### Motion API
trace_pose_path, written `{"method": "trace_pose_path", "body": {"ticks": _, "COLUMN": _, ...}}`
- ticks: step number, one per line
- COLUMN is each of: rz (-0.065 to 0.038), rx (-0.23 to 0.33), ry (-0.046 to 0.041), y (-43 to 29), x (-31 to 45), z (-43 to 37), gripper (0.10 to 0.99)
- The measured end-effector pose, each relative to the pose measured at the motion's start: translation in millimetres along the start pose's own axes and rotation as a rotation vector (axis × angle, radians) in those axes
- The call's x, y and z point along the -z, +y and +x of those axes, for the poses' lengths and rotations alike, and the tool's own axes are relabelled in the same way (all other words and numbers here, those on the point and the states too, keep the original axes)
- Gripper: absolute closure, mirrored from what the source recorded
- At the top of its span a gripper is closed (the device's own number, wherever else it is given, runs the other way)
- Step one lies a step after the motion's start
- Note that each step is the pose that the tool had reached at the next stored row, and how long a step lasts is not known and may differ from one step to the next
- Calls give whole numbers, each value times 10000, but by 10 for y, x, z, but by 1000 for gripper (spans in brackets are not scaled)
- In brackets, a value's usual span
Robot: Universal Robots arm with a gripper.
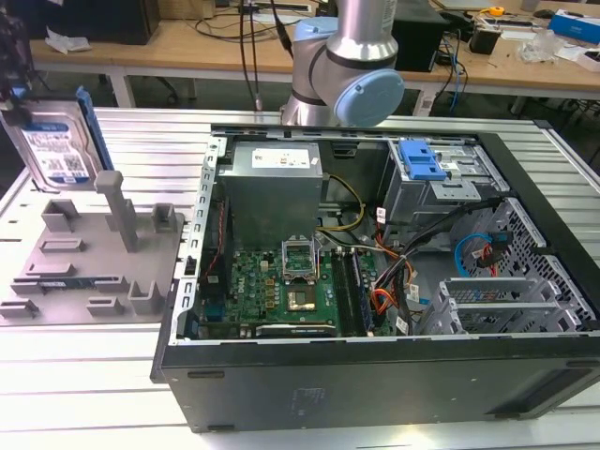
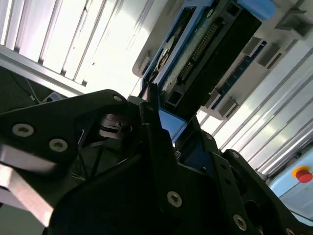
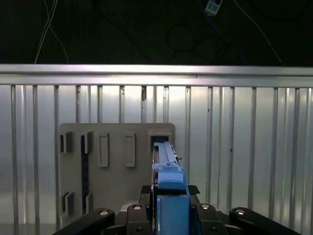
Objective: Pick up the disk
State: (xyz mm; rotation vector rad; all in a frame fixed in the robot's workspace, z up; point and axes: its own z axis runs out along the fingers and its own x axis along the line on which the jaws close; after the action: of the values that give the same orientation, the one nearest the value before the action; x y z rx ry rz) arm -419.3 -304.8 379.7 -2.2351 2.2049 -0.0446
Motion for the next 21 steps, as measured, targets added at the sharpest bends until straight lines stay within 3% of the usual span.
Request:
{"method": "trace_pose_path", "body": {"ticks": 4, "rz": 0, "rx": 0, "ry": -18, "y": -5, "x": 211, "z": 10, "gripper": 722}}
{"method": "trace_pose_path", "body": {"ticks": 6, "rz": 0, "rx": -1, "ry": -26, "y": -8, "x": 387, "z": 19, "gripper": 722}}
{"method": "trace_pose_path", "body": {"ticks": 8, "rz": -1, "rx": -1, "ry": -27, "y": -10, "x": 494, "z": 24, "gripper": 722}}
{"method": "trace_pose_path", "body": {"ticks": 9, "rz": 0, "rx": 0, "ry": -28, "y": -12, "x": 568, "z": 28, "gripper": 722}}
{"method": "trace_pose_path", "body": {"ticks": 10, "rz": 0, "rx": -1, "ry": -29, "y": -15, "x": 719, "z": 35, "gripper": 722}}
{"method": "trace_pose_path", "body": {"ticks": 21, "rz": 1, "rx": -1, "ry": -45, "y": -27, "x": 1309, "z": 57, "gripper": 722}}
